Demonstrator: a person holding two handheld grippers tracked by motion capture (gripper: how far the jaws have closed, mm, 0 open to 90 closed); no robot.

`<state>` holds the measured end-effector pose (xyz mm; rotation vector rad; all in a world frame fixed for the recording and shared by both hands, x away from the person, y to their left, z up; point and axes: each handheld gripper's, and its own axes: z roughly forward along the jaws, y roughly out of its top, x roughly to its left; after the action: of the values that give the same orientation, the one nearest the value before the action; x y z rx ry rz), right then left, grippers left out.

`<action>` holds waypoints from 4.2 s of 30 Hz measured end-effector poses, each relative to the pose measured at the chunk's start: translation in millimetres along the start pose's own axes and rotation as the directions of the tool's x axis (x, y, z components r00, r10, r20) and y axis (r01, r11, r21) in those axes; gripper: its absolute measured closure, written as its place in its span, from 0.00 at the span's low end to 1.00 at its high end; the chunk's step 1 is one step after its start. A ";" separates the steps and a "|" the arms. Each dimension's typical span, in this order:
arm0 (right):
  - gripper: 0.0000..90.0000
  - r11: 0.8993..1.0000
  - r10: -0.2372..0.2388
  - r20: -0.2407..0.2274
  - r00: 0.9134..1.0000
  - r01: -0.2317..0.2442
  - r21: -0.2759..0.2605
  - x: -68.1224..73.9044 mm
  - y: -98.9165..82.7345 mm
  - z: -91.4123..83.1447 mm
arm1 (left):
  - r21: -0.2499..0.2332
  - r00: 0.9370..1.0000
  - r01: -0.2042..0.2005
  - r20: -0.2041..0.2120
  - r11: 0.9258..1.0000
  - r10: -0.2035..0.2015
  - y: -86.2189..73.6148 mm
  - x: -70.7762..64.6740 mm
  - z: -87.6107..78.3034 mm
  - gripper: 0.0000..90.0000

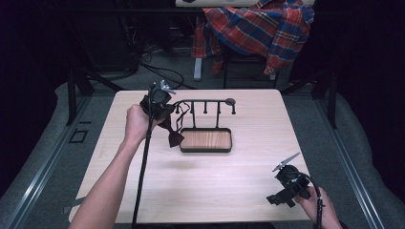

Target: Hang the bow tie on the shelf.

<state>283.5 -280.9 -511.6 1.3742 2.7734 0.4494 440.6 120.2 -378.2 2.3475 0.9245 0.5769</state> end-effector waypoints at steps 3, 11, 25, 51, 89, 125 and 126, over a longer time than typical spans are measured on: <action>0.17 1.000 -0.008 -0.001 1.000 0.008 0.010 -0.6 0.1 -0.6 | 0.008 1.000 0.003 -0.010 1.000 -0.003 4.3 3.9 3.6 0.99; 0.17 1.000 -0.006 0.002 1.000 0.006 0.006 0.2 0.0 0.2 | 0.032 0.999 0.027 -0.042 0.999 -0.026 6.9 15.0 15.2 0.99; 0.17 1.000 -0.011 -0.010 1.000 0.011 0.012 0.4 0.3 0.7 | 0.065 0.997 0.074 -0.034 0.995 -0.072 -6.3 22.1 36.5 0.99; 0.17 1.000 -0.013 -0.011 1.000 0.013 0.015 0.5 0.3 1.2 | 0.101 0.994 0.105 -0.038 0.989 -0.101 -19.7 20.6 52.2 0.77; 0.17 1.000 0.003 -0.006 1.000 -0.003 -0.006 1.9 -0.4 1.4 | 0.111 0.994 0.107 -0.038 0.988 -0.104 -86.8 -7.8 -24.2 0.03; 0.17 1.000 -0.018 0.002 1.000 0.018 0.019 1.3 0.6 0.2 | 0.228 0.987 0.155 0.004 0.961 -0.160 -176.6 -24.7 -15.7 0.00; 0.17 1.000 -0.014 0.000 1.000 0.014 0.014 1.6 0.5 0.5 | 0.235 0.987 0.153 0.002 0.960 -0.158 -178.5 -24.6 -15.6 0.00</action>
<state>282.9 -279.3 -511.8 1.3566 2.7894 0.4295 329.2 217.4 -482.4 2.4507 1.2132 0.3967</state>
